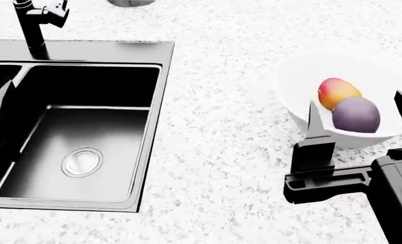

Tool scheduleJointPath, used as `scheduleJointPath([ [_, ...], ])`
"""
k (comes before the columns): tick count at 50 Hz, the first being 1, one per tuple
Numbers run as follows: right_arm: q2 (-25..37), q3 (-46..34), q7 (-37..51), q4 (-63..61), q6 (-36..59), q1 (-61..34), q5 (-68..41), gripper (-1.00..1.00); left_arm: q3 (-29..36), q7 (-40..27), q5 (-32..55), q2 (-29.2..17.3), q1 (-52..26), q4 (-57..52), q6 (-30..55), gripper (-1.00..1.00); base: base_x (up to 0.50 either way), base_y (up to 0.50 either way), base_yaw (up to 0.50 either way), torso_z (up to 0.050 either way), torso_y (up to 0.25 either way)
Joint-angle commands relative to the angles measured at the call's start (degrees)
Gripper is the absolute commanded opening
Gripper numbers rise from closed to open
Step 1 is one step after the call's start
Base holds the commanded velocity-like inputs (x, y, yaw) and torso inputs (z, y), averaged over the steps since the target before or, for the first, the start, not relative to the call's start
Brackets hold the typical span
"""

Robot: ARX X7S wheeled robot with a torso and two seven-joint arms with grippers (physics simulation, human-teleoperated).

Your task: Pick the eggplants and mangos from the sink and place them in one bowl. Place the bell pepper in the other bowl. Then turn off the sink faucet.

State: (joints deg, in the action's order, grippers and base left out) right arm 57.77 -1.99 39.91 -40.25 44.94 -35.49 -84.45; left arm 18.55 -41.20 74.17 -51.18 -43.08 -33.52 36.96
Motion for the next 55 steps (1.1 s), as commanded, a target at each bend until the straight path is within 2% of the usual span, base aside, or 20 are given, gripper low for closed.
scheduleJointPath([
  [1, -0.26, 0.88, -0.70, -0.23, -0.65, 1.60, 1.38, 1.00, -0.16, 0.27, -0.47, 0.41, 0.15, 0.74, 0.12, 1.00, 0.00, 0.50, 0.00, 0.000, 0.000],
  [24, -0.86, -0.66, -1.45, 0.31, -0.01, 0.15, 2.16, 1.00, -0.49, 1.26, -1.39, 0.46, 1.62, 1.46, -1.25, 1.00, 0.15, 0.50, 0.00, 0.000, 0.000],
  [55, -0.97, 1.58, 0.23, 0.15, -2.06, 3.14, 2.15, 1.00, -0.50, 0.93, -1.49, 0.66, 1.98, 0.89, -1.60, 1.00, 0.19, 0.50, 0.00, 0.000, 0.000],
])
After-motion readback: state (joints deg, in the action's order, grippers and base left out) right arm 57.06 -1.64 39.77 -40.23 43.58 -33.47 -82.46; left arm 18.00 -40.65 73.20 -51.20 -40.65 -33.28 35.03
